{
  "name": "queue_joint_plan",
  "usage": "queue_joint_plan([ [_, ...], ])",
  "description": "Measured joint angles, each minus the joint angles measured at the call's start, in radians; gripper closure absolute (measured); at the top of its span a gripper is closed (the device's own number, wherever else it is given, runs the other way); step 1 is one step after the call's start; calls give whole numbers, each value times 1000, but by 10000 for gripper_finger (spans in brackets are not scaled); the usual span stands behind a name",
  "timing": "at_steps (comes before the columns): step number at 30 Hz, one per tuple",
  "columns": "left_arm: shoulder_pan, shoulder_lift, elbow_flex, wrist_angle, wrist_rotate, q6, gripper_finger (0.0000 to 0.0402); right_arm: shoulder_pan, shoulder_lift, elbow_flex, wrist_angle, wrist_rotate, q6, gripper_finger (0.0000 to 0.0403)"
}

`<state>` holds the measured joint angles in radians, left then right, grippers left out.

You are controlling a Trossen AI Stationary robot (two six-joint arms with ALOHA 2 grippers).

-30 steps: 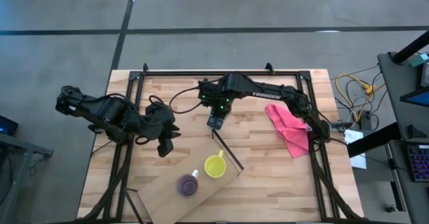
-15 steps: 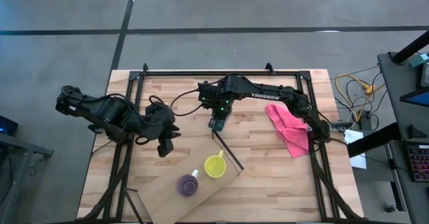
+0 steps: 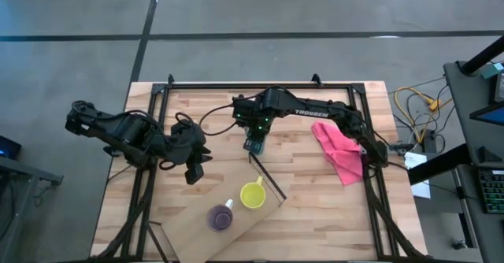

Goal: Stack small to large cups/mugs on shelf
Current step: Put the blue cup on the shelf

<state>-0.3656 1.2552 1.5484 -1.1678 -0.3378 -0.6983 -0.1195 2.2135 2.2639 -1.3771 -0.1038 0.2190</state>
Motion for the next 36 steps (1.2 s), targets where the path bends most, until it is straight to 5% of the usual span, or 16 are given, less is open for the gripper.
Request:
queue_joint_plan([
  [24,13,5,-63,0,-10,107,320,45,-37,74,-21,1,-3,317],
  [36,79,83,-100,151,-11,377,320,42,-283,84,-157,86,107,338],
])
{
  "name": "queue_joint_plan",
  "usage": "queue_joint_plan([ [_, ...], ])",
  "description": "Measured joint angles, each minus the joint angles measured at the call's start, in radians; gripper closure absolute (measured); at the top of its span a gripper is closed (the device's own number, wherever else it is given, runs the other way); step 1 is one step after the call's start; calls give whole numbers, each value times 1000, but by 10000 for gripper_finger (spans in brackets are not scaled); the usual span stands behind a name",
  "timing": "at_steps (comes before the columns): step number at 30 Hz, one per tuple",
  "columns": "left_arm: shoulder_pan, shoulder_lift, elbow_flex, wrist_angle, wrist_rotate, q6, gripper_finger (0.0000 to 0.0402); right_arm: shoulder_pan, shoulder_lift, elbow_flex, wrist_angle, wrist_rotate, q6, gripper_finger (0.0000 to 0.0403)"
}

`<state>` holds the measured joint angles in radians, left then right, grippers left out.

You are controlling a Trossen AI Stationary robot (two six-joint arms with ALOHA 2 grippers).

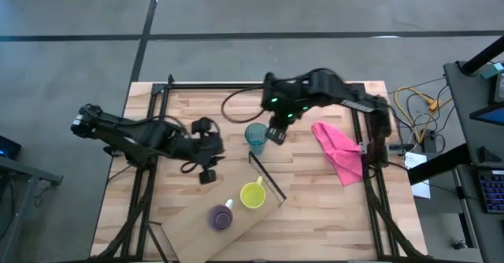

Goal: Stack small to large cups/mugs on shelf
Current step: Put the blue cup on the shelf

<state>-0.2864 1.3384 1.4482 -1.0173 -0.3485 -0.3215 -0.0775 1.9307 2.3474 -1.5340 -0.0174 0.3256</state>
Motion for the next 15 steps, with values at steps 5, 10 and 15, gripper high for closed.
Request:
queue_joint_plan([
  [5,92,85,21,135,126,159,320,8,-108,0,-29,0,74,339],
  [10,194,169,51,147,243,310,320,18,-193,-2,-37,-7,116,339],
  [15,275,219,62,152,294,522,320,41,-239,-2,-38,45,135,340],
])
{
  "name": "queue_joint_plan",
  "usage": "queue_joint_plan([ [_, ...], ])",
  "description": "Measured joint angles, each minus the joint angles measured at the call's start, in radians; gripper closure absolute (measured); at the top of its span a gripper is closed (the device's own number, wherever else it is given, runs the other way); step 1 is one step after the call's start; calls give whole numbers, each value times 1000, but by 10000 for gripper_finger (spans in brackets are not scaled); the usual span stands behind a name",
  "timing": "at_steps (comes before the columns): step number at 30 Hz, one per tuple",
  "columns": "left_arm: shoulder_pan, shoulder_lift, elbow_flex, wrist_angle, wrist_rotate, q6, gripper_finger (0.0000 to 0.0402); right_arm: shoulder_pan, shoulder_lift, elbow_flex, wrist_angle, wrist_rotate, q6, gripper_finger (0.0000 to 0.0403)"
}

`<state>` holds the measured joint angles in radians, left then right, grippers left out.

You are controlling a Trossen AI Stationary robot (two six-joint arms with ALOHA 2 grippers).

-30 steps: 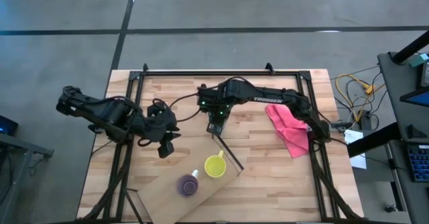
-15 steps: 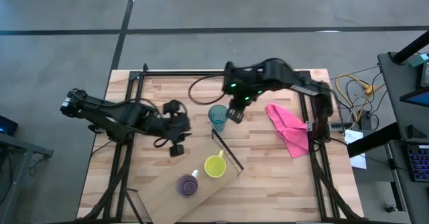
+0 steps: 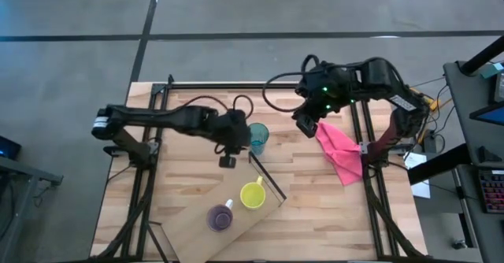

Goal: Stack small to large cups/mugs on shelf
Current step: Put the blue cup on the shelf

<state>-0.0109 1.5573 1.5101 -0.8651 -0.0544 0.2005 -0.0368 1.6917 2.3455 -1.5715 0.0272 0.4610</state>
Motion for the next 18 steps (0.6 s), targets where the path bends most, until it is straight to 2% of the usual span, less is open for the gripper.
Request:
queue_joint_plan([
  [6,95,56,1,1,186,92,320,24,-5,-5,0,11,-4,340],
  [12,136,93,2,18,195,215,320,26,-3,-23,0,12,-16,340],
  [18,145,119,2,10,217,259,320,26,-3,-63,0,12,-27,340],
])
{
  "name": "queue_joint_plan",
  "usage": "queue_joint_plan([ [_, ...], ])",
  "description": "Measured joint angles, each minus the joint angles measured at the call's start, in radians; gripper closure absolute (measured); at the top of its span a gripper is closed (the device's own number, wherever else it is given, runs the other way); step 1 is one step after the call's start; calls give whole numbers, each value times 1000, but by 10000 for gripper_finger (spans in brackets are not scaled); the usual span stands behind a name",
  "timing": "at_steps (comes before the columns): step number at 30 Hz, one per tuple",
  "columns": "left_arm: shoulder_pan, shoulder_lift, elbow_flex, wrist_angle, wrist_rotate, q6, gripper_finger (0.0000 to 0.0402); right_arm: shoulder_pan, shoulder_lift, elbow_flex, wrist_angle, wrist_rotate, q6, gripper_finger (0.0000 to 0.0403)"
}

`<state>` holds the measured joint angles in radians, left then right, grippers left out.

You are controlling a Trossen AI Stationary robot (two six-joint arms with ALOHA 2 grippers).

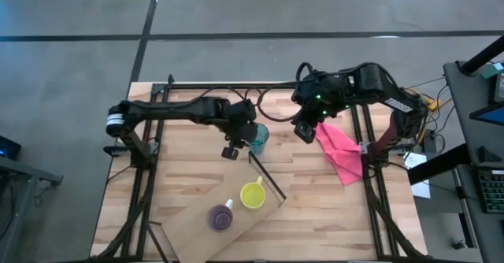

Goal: Stack small to large cups/mugs on shelf
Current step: Put the blue cup on the shelf

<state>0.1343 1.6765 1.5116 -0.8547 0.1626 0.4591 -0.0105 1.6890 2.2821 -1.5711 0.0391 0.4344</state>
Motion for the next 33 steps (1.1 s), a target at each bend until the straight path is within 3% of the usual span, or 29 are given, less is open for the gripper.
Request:
queue_joint_plan([
  [15,5,68,-1,10,-59,20,324,0,0,-89,0,0,-38,340],
  [21,5,60,-1,5,-101,16,390,0,0,-91,0,0,-41,337],
  [24,4,39,0,-5,-167,-5,395,0,0,-91,0,0,-44,339],
  [27,2,17,14,-69,-184,-19,399,0,0,-91,0,2,-53,339],
  [33,-29,-51,78,-241,-186,-194,400,-1,-1,-91,0,16,-55,343],
])
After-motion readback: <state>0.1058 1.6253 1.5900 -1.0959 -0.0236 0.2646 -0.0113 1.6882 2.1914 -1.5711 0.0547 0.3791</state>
